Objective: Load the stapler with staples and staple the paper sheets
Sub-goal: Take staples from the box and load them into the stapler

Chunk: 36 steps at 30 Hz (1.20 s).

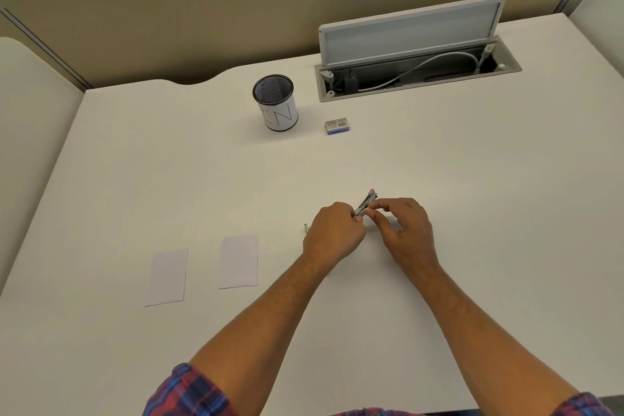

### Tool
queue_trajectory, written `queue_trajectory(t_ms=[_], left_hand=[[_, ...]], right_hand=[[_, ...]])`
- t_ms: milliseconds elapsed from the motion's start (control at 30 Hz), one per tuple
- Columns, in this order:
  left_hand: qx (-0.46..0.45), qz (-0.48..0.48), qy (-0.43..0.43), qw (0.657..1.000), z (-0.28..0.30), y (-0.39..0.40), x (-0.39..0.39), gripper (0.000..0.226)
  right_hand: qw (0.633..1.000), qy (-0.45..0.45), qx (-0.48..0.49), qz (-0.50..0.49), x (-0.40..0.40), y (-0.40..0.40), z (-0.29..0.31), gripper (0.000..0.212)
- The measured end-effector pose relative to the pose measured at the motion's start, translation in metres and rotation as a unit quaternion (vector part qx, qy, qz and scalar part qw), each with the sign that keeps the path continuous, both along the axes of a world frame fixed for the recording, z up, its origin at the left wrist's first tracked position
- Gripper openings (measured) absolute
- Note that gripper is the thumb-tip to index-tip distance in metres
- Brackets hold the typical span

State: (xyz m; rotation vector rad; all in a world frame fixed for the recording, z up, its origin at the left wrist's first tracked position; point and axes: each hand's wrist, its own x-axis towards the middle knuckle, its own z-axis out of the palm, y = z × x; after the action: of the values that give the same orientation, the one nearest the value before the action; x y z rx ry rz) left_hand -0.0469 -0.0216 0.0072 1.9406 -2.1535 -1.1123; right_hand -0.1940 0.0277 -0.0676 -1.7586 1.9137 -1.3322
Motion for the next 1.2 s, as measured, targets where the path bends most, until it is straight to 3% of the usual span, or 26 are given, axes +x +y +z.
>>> queue_trajectory(t_ms=[233, 433, 533, 600, 700, 900, 1200], left_hand=[[0.003, 0.016, 0.005, 1.0, -0.003, 0.003, 0.003, 0.028], [-0.002, 0.022, 0.037, 0.999, 0.003, 0.003, 0.003, 0.023], [0.002, 0.018, 0.048, 0.999, 0.006, 0.004, 0.003, 0.024], [0.003, 0.018, 0.05, 0.999, 0.006, 0.007, 0.004, 0.025], [0.008, 0.027, 0.061, 0.998, 0.006, 0.011, 0.005, 0.026], [0.067, 0.077, 0.148, 0.984, 0.01, 0.016, 0.007, 0.023], [0.109, 0.104, 0.183, 0.971, 0.012, 0.02, 0.013, 0.022]], right_hand=[[0.989, -0.124, 0.076, -0.009, 0.005, 0.002, 0.01, 0.019], [0.999, 0.032, 0.035, -0.002, 0.006, 0.008, 0.012, 0.032], [0.999, 0.05, 0.005, -0.002, 0.008, 0.012, 0.013, 0.022], [1.0, 0.013, 0.01, -0.009, 0.008, 0.015, 0.015, 0.025], [0.993, -0.11, 0.046, -0.017, 0.01, 0.018, 0.02, 0.033], [0.959, -0.28, 0.041, -0.025, 0.01, 0.02, 0.025, 0.02], [0.991, -0.123, 0.053, 0.0, 0.007, 0.017, 0.031, 0.018]])
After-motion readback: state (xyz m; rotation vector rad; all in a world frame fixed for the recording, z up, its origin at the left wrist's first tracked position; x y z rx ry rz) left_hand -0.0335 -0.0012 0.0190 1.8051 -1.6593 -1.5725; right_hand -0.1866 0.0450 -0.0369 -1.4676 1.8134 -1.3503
